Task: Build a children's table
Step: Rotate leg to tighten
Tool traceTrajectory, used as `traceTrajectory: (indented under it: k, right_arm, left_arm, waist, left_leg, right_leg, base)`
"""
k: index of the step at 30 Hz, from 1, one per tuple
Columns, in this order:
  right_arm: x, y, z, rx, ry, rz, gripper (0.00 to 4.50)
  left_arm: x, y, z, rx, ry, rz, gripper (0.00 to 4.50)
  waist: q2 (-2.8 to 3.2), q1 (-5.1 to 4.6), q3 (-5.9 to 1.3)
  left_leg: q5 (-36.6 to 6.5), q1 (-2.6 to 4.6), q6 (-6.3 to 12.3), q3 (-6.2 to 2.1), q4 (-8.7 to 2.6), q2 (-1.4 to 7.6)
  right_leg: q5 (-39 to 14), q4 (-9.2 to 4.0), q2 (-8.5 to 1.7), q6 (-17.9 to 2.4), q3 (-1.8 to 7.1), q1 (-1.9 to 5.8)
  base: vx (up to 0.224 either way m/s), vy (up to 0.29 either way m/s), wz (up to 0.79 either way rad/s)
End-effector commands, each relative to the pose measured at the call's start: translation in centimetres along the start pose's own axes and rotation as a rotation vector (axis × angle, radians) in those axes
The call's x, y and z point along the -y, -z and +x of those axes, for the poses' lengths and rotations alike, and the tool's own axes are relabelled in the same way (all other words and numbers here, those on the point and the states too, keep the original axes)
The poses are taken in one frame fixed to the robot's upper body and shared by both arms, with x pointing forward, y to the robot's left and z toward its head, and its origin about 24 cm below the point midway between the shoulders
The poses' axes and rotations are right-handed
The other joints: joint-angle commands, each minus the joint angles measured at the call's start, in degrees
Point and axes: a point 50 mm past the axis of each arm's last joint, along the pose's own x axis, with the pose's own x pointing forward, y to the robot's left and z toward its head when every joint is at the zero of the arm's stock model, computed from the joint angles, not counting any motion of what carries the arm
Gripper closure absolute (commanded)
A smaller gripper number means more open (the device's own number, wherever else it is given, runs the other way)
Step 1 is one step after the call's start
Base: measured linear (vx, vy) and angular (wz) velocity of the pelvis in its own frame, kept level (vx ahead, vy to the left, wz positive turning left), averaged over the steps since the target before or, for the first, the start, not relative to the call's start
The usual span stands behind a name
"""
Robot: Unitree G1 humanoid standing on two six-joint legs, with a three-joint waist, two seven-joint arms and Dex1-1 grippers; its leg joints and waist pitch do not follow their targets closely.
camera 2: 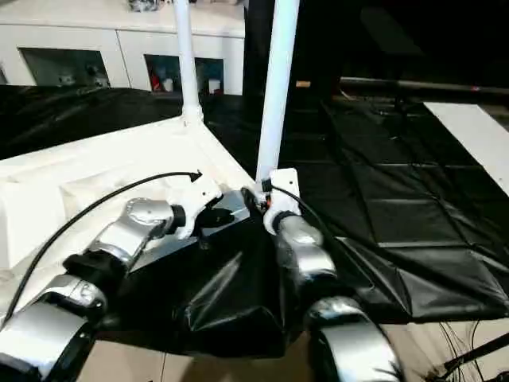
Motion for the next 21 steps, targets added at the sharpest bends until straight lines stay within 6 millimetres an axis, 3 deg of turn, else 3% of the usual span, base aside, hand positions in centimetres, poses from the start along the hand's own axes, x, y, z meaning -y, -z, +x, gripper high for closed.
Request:
traceTrajectory:
  k: [1, 6, 8, 10, 15, 17, 21]
  right_arm:
    - [-1.1, -1.1, 0.1, 0.052, -0.151, -0.076, 0.47]
    - [0.9, -0.9, -3.1, 0.012, -0.427, -0.348, 0.47]
    - [1.2, -1.0, -3.7, 0.008, -0.480, -0.379, 0.47]
    - [1.5, -1.3, -4.3, 0.005, -0.525, -0.391, 0.47]
    - [2.2, -2.5, -5.3, 0.018, -0.624, -0.384, 0.47]
    - [2.4, -2.4, -5.6, -0.007, -0.661, -0.390, 0.47]
    - [2.4, -2.1, -6.0, -0.047, -0.718, -0.395, 0.47]
  left_arm:
    - [1.0, 2.0, 0.3, -0.087, 0.062, -0.002, 4.50]
    - [0.8, 2.7, -1.4, -0.089, 0.147, 0.030, 4.50]
    - [1.1, 2.7, -1.8, -0.076, 0.206, 0.039, 4.50]
    - [1.6, 2.7, -2.3, -0.058, 0.284, 0.049, 4.50]
    - [2.3, 3.1, -3.9, -0.101, 0.435, 0.071, 4.50]
    - [2.4, 3.2, -4.4, -0.115, 0.471, 0.055, 4.50]
    - [2.3, 3.4, -4.9, -0.129, 0.481, 0.071, 4.50]
  waist:
    - [0.19, 0.40, -3.02]
    - [0.17, 0.69, -3.05]
    - [0.19, 0.63, -3.04]
    - [0.17, 0.52, -2.92]
    - [0.49, 0.99, -2.91]
    - [0.65, 1.67, -2.89]
    - [0.50, 1.87, -2.89]
  left_leg:
    - [-12.97, 0.20, 2.23, 0.33, -3.30, 0.76]
    - [-10.27, -0.22, 4.67, 0.38, -2.82, 0.67]
    - [-11.66, 0.15, 4.61, 0.40, -2.88, 0.83]
    - [-12.54, 0.08, 4.58, 0.40, -2.96, 0.90]
    - [-12.33, 0.50, 5.25, 0.68, -2.81, 1.32]
    - [-12.83, 0.74, 4.86, 0.80, -2.84, 1.38]
    - [-12.94, 0.50, 3.71, 0.67, -2.98, 1.20]
  right_leg:
    - [-5.15, -4.18, -1.98, -12.33, 1.43, 2.32]
    - [0.36, -3.65, -1.95, -13.69, 1.27, 2.84]
    - [-1.18, -3.80, -2.00, -14.21, 1.33, 2.66]
    - [-2.28, -3.83, -1.96, -14.67, 1.39, 2.62]
    - [-0.28, -3.38, -1.66, -16.32, 1.38, 2.26]
    - [-1.13, -3.44, -1.72, -16.31, 1.42, 2.12]
    - [-1.98, -3.39, -1.75, -15.35, 1.40, 2.33]
  base:
    - [0.000, 0.000, 0.00]
    - [0.000, 0.000, 0.00]
    - [0.000, 0.000, 0.00]
    - [0.000, 0.000, 0.00]
    - [0.000, 0.000, 0.00]
    - [0.000, 0.000, 0.00]
    - [0.000, 0.000, 0.00]
